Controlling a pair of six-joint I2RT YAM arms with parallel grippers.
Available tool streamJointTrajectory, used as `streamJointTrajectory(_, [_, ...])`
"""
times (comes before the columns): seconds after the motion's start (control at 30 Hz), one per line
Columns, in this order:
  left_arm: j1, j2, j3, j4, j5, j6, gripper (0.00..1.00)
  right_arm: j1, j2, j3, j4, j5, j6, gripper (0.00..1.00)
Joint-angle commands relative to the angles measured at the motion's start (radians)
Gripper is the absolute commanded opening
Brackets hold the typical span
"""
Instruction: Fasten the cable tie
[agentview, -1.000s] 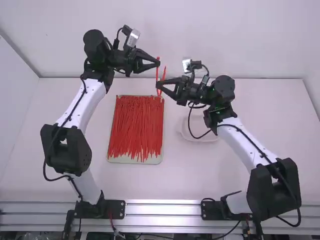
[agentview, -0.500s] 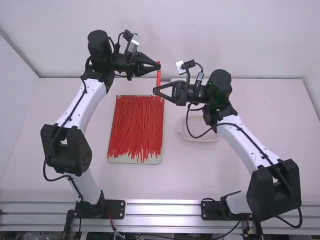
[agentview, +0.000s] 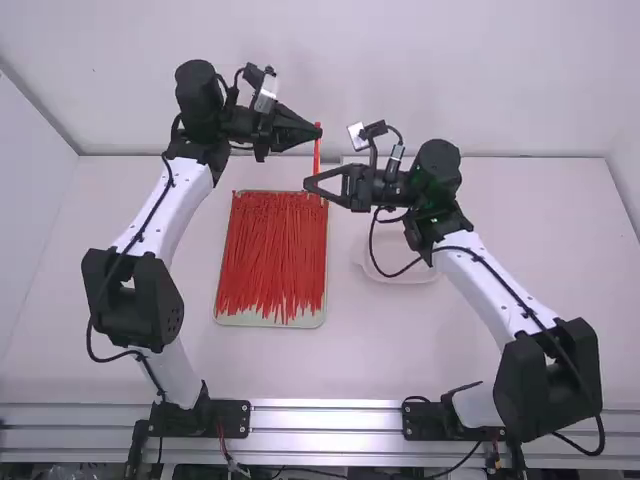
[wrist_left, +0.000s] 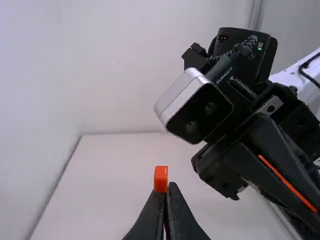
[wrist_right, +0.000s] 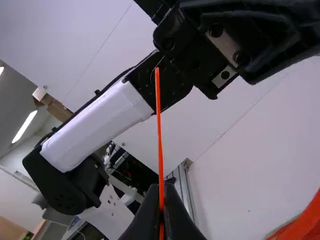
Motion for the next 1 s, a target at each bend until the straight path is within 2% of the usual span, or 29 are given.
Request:
streamJointTrajectory(0.0, [-0.008,-0.004,-0.001,0.032,0.02,0.029,0.02,0.013,-0.002,0.027,0.003,-0.013,0.006,0.0])
streamJointTrajectory(0.8, [-0.022,-0.006,-0.001,0.213,0.02,0.029,0.02,0.018,-0.002,0.03,0.017,0.097,0.043,0.0])
streamJointTrajectory(0.97, [-0.023,-0.006,-0.001,0.211,0.02,0.029,0.02,0.018,-0.002,0.03,0.081,0.098,0.076,0.0])
